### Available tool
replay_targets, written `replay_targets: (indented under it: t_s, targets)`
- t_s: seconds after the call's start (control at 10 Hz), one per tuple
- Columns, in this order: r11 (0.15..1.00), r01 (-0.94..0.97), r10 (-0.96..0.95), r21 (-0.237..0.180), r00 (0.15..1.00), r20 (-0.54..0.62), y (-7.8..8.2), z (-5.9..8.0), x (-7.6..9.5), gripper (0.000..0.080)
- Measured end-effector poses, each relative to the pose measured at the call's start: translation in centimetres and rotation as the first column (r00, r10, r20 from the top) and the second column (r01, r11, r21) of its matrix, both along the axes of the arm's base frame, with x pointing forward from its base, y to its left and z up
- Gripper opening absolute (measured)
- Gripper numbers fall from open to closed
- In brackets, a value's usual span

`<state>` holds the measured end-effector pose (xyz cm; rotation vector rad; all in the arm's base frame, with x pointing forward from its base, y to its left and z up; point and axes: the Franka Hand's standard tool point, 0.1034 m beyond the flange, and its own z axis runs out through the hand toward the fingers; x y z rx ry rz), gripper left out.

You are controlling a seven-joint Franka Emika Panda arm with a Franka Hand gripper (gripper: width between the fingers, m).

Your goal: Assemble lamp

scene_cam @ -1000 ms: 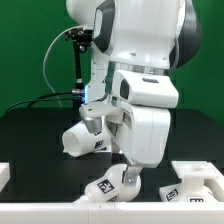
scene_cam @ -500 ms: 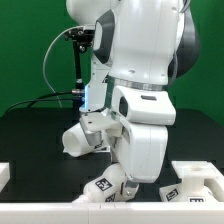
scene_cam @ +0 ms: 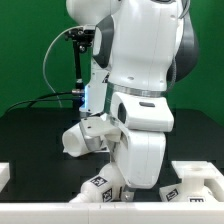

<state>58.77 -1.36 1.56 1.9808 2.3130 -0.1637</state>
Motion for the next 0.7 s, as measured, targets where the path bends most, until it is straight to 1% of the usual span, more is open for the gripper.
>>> replay_targets:
  t_s: [0.5, 0.6, 0.7]
  targets:
    - [1.000, 0.006, -0.006, 0.000, 1.000, 0.001, 0.0, 0.0, 0.0, 0.0568]
    - [0.999, 0.035, -0.035, 0.001, 0.999, 0.008, -0.2, 0.1, 0.0, 0.0568]
    - [0.996, 0.087, -0.087, 0.002, 0.996, 0.024, -1.2, 0.8, -0.1, 0.0568]
